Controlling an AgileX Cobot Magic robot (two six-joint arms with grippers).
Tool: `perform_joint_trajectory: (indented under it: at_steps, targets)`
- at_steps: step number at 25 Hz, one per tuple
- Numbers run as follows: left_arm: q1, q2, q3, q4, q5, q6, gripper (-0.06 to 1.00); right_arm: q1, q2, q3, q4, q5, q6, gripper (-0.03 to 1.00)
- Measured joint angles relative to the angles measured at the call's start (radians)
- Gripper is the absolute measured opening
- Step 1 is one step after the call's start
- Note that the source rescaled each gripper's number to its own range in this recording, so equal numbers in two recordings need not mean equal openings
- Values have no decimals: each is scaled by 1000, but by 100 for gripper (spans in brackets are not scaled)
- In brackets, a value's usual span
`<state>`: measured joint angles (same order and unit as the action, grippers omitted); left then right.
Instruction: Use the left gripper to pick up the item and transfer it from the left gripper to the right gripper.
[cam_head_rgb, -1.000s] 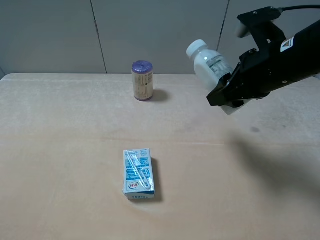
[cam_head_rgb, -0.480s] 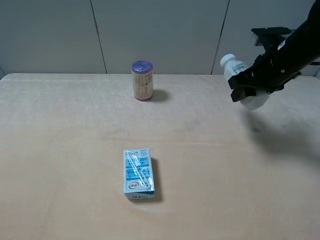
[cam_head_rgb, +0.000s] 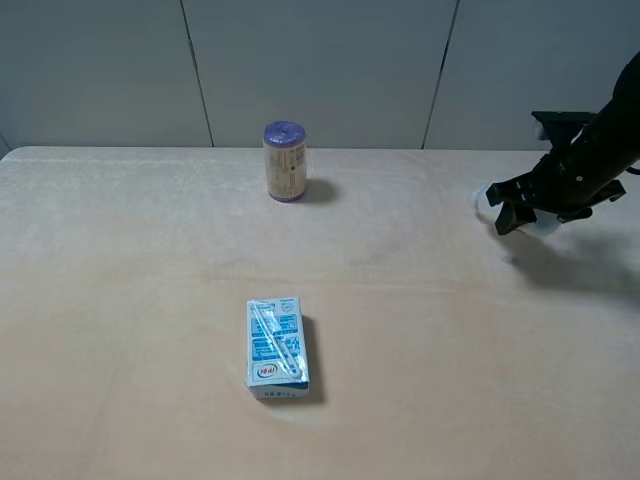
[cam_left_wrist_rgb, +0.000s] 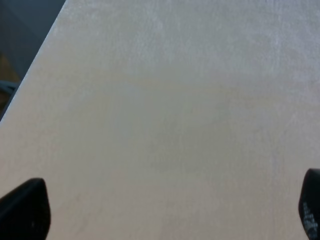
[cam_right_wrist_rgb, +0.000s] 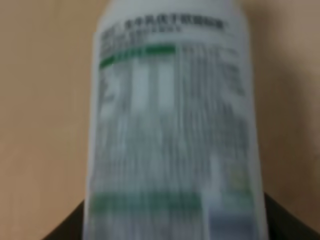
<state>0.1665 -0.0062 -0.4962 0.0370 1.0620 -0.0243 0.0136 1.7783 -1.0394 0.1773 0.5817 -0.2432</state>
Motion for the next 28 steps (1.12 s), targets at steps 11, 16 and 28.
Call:
perform_joint_trajectory:
  at_steps: [11, 16, 28]
  targets:
    - [1, 0, 0, 0, 0, 0, 100, -1, 43, -5, 2, -20, 0, 0]
    - [1, 0, 0, 0, 0, 0, 100, -2, 43, -7, 2, -12, 0, 0]
    - [1, 0, 0, 0, 0, 0, 100, -3, 42, -8, 3, 29, 15, 100]
